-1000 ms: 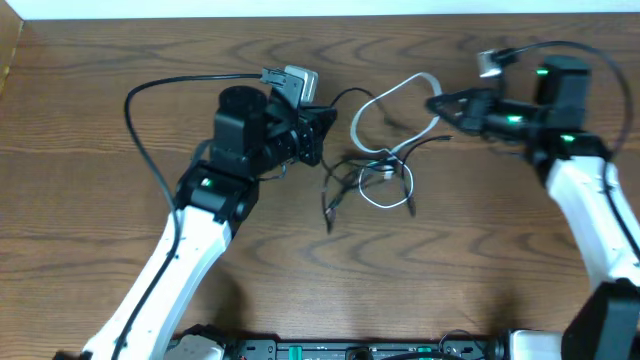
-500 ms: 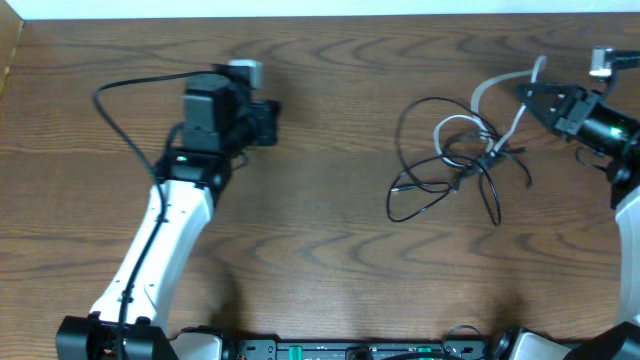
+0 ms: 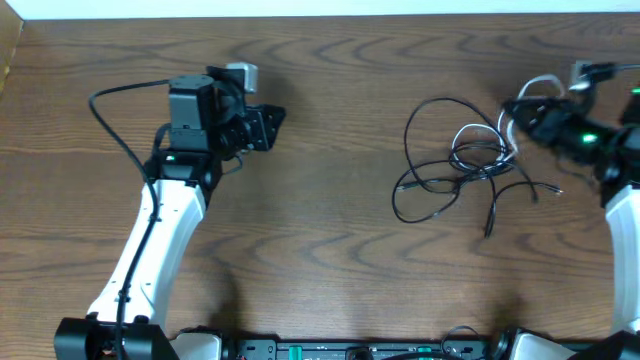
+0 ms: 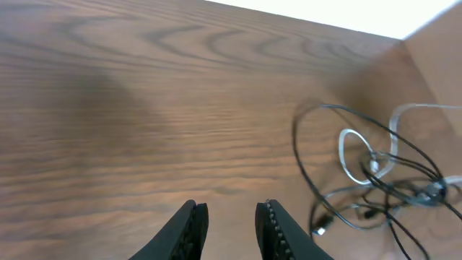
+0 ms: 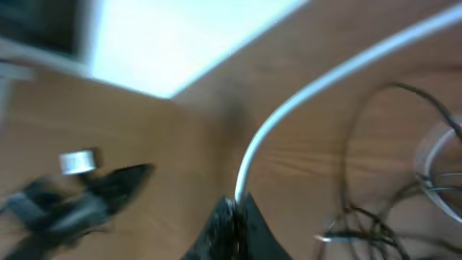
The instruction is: Untangle cables
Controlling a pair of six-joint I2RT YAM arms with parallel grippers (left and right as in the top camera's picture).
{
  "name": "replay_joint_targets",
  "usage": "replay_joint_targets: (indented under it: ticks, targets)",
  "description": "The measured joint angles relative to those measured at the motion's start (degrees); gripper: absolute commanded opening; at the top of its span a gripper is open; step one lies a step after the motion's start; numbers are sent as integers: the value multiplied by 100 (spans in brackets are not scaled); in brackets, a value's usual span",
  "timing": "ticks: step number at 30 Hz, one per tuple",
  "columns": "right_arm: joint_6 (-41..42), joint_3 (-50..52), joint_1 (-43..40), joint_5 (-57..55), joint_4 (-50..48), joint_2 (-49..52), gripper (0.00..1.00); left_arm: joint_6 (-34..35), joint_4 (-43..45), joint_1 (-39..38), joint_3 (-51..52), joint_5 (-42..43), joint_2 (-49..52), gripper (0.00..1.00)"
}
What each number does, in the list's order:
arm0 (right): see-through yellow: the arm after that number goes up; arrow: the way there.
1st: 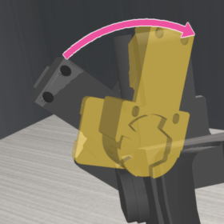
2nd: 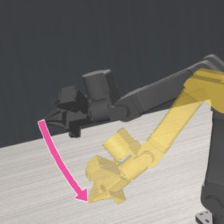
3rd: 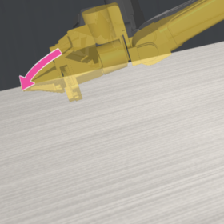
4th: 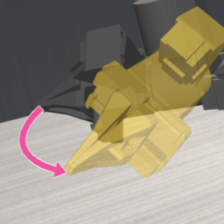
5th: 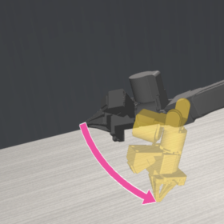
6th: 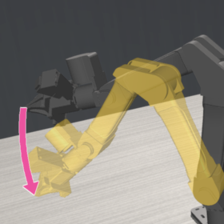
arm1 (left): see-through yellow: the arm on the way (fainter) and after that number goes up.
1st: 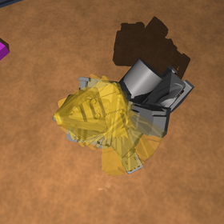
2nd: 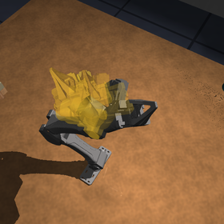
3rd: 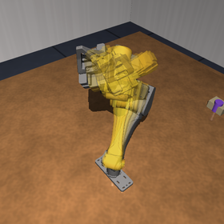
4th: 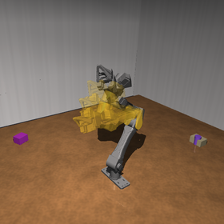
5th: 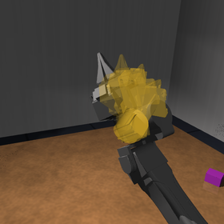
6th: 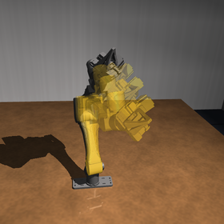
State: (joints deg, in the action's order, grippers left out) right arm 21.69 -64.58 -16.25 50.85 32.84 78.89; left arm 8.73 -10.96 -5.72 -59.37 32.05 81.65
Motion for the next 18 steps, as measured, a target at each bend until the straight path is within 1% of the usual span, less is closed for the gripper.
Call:
replay_joint_targets:
  ticks: [2,4,6,10,13,18]
  targets:
    - [-407,-184,442,-975,697,0,1,-7,70,-118,0,61,0,28]
    - [-719,-466,872,-1805,1145,2,1,-9,111,-223,0,94,0,28]
    - [-966,-918,1327,-2651,1526,2,1,-15,131,-330,0,109,0,28]
    - [-1228,-1982,1969,-3954,2098,0,1,-22,133,-614,0,179,0,30]
    - [-1325,-2791,2260,-4516,2476,-9,1,-17,177,-918,0,348,0,34]
    - [-1331,-3792,2352,-4865,2920,-31,1,-24,223,-1379,0,498,0,35]
